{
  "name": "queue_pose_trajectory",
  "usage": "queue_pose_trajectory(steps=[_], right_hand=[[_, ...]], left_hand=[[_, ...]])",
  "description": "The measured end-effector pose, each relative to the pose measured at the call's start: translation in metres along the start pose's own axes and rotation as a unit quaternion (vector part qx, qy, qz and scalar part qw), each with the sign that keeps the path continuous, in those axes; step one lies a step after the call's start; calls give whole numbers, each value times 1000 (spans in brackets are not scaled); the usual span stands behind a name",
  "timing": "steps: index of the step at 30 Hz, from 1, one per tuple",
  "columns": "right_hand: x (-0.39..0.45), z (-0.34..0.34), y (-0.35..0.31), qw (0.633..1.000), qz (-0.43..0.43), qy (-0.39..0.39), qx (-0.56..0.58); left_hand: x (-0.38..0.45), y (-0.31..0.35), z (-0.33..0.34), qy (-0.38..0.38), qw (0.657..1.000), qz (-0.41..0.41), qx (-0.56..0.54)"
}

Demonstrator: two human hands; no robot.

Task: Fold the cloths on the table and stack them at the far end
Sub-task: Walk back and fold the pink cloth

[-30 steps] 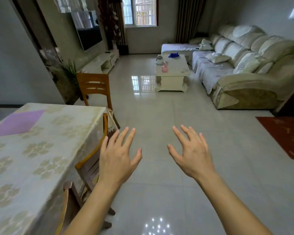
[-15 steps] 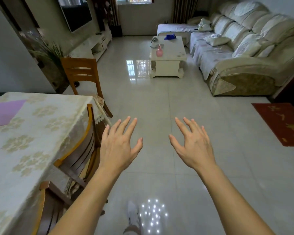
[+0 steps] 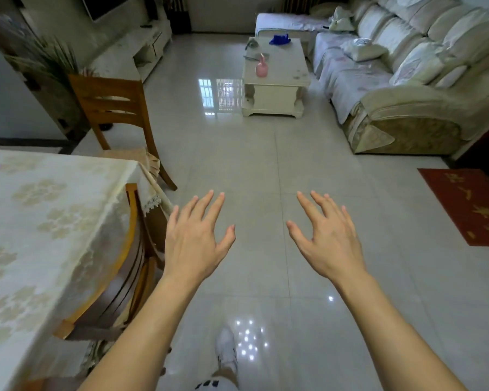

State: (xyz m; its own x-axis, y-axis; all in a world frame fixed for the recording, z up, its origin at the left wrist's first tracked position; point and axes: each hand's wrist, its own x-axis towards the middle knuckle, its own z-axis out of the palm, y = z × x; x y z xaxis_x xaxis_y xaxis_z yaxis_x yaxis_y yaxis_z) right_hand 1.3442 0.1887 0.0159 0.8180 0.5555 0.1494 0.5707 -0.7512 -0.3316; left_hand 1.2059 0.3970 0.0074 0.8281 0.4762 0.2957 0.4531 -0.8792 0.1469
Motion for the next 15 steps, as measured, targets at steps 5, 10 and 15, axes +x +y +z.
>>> queue_pose_trajectory(steps=[5, 10, 15], right_hand=[[79, 22, -33, 1000, 2, -8, 0], [150, 39, -72, 1000, 1, 3, 9], [191, 52, -87, 1000, -2, -6, 0]], left_hand=[[75, -45, 10, -7, 1000, 2, 9], [142, -87, 16, -14, 1000, 8, 12], [185, -111, 25, -23, 1000, 4, 1]])
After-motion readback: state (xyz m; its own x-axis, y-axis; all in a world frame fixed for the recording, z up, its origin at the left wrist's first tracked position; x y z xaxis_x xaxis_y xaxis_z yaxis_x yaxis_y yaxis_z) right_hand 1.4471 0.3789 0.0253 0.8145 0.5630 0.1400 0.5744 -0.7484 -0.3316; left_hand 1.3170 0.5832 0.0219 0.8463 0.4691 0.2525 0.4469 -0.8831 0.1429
